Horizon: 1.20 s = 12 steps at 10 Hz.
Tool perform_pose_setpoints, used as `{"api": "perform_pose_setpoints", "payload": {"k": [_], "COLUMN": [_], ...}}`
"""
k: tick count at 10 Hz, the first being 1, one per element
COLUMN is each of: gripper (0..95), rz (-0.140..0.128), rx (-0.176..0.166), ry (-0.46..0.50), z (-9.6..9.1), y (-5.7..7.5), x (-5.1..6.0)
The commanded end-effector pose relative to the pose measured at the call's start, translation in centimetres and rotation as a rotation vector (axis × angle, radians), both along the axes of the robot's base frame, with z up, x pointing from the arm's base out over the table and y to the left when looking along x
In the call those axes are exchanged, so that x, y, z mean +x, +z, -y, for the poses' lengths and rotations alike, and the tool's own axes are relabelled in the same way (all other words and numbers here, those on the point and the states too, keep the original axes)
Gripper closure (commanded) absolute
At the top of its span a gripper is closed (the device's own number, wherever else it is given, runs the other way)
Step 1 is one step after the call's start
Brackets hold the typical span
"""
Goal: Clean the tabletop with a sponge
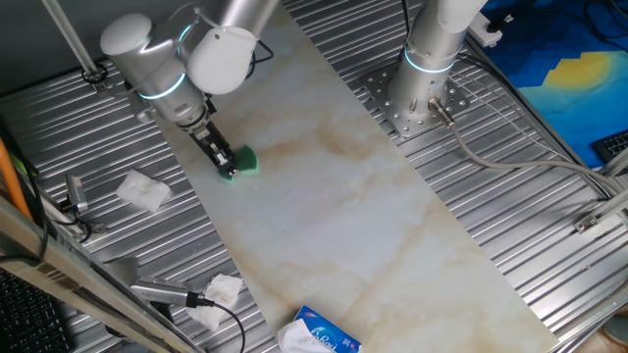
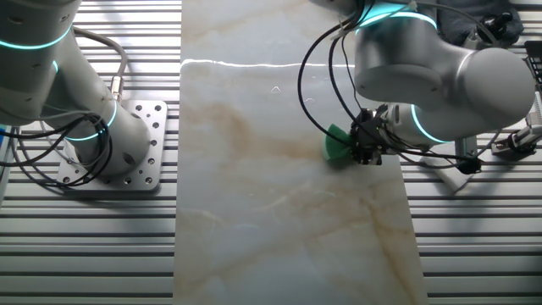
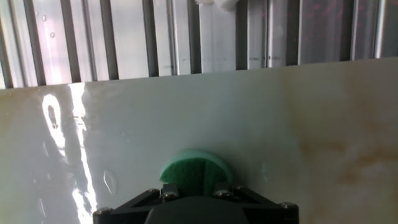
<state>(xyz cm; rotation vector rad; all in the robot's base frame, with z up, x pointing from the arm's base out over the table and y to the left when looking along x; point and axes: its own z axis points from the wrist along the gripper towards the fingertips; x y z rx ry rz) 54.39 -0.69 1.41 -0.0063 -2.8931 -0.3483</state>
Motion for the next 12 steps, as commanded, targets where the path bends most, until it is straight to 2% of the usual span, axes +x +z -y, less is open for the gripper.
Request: {"api": "perform_pose_setpoints", "payload": {"k": [1, 5, 7, 10, 12], "gripper": [95.0, 95.0, 95.0, 95.0, 95.0], "rz": [0.001, 0.003, 0.031, 0.074, 0.095], "rx": [-0.004, -0.002, -0.013, -0.057, -0.074], "ry": [-0.006, -0.006, -0.004, 0.015, 0.014], "z": [0.06, 0.06, 0.06, 0.18, 0.19], "y": [0.04, 0.04, 0.04, 0.33, 0.35], "x": [-0.10, -0.10, -0.10, -0.17, -0.23]}}
